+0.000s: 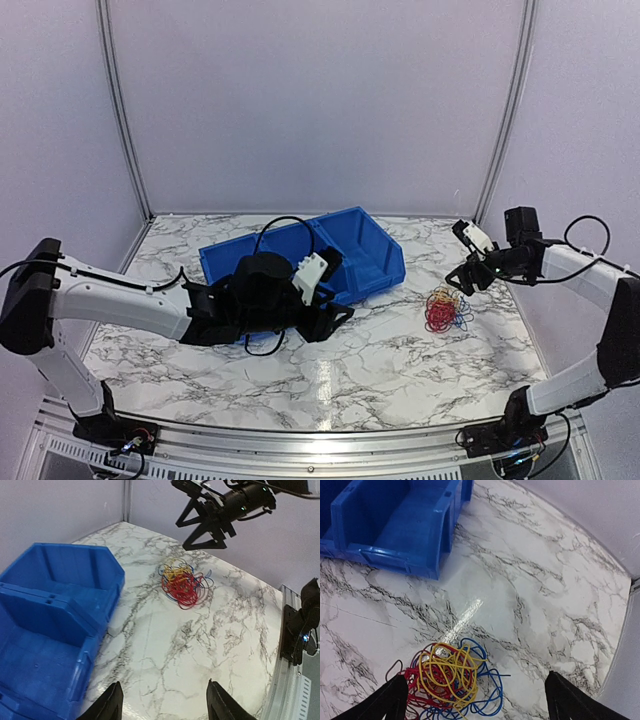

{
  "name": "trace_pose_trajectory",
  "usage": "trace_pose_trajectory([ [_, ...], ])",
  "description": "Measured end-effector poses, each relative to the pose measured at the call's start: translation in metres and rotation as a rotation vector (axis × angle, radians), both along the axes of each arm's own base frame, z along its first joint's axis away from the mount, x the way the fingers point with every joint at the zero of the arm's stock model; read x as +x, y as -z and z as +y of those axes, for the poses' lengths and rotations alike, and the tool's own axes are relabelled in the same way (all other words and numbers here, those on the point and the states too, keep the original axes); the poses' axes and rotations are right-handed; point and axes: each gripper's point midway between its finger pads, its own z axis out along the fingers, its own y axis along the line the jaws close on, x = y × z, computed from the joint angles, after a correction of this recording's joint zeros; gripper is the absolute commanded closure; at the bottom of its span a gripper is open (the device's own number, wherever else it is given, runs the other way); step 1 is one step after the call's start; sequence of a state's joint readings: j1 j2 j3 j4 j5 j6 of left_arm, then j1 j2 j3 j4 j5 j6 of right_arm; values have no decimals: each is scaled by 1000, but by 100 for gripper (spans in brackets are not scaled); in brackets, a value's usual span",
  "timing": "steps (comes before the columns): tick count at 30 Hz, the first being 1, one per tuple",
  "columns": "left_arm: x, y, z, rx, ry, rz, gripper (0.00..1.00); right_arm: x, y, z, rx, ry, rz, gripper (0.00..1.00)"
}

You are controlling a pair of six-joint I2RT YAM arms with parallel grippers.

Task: Untangle the cables

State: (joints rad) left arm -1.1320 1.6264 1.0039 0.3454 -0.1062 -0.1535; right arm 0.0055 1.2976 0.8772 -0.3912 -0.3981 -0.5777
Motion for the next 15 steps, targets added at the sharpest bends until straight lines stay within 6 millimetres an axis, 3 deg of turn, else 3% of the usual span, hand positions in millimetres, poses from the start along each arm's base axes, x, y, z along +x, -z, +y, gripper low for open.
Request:
trace_pose_trajectory([
  [7,-31,31,-36,25,96,80,40,3,37,-23,2,65,162,2],
  [15,-35,41,-41,27,104,117,38,20,48,-24,15,48,232,1],
])
